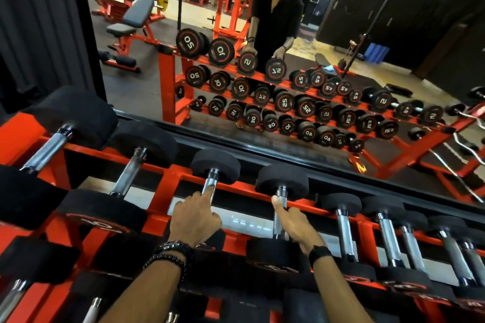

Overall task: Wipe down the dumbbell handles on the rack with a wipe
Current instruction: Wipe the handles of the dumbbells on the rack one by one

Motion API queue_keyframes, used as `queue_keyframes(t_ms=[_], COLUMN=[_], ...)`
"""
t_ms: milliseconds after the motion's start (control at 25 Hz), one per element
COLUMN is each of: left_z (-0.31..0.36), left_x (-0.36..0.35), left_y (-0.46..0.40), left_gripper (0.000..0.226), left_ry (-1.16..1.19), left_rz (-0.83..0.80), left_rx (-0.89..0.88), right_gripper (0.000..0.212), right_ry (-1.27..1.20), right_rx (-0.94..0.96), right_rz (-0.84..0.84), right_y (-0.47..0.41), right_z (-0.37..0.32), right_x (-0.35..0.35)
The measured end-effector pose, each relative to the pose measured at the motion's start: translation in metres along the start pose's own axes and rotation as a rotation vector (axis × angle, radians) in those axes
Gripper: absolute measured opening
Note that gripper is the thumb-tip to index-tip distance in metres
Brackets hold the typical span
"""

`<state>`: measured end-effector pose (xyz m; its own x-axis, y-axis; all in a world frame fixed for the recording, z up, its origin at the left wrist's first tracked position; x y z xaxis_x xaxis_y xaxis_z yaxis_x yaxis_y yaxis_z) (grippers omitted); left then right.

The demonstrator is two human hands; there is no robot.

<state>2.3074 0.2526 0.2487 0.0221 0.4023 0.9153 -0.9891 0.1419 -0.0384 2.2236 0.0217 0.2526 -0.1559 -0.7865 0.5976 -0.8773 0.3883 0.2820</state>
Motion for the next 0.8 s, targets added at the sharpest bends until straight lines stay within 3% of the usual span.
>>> queue_keyframes(t_ms=[160,320,360,400,480,560,680,800], left_z=[-0.001,-0.001,-0.001,0.0,0.0,-0.001,0.0,0.0], left_x=[-0.004,-0.002,-0.003,-0.002,-0.002,-0.002,-0.001,-0.003], left_y=[0.0,-0.001,0.0,0.001,0.0,0.0,0.0,0.0], left_gripper=[0.073,0.074,0.073,0.073,0.072,0.074,0.074,0.075], left_ry=[-0.005,-0.002,-0.003,-0.008,-0.009,-0.008,-0.017,-0.018], left_rz=[-0.011,-0.023,-0.019,-0.014,-0.014,-0.026,-0.024,-0.024], left_rx=[-0.008,-0.008,-0.009,-0.009,-0.008,-0.009,-0.014,-0.019], right_gripper=[0.092,0.117,0.115,0.098,0.084,0.09,0.102,0.08], right_ry=[0.066,-0.221,-0.212,-0.163,0.043,0.148,-0.228,-0.445], right_rx=[0.026,-0.162,-0.141,-0.096,-0.03,-0.027,-0.122,-0.183], right_rz=[0.0,-0.12,-0.129,-0.144,-0.112,-0.084,-0.174,-0.203], right_y=[-0.005,-0.021,-0.02,-0.015,-0.018,-0.023,-0.029,-0.028], right_z=[-0.011,0.032,0.031,0.021,0.012,0.015,0.031,0.036], right_x=[-0.003,-0.007,-0.007,-0.008,-0.012,-0.012,-0.016,-0.018])
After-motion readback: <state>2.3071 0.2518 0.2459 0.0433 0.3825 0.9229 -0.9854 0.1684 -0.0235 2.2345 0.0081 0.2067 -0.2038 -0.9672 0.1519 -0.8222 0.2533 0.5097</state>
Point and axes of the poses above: each hand's wrist, its own y-axis away from the middle knuckle, its own x-axis out of the back of the hand, z = x × y, the point moved 6 cm from there along -y, towards the middle knuckle, and after that the axes turned 12 degrees about x, right-handed, at the moved point
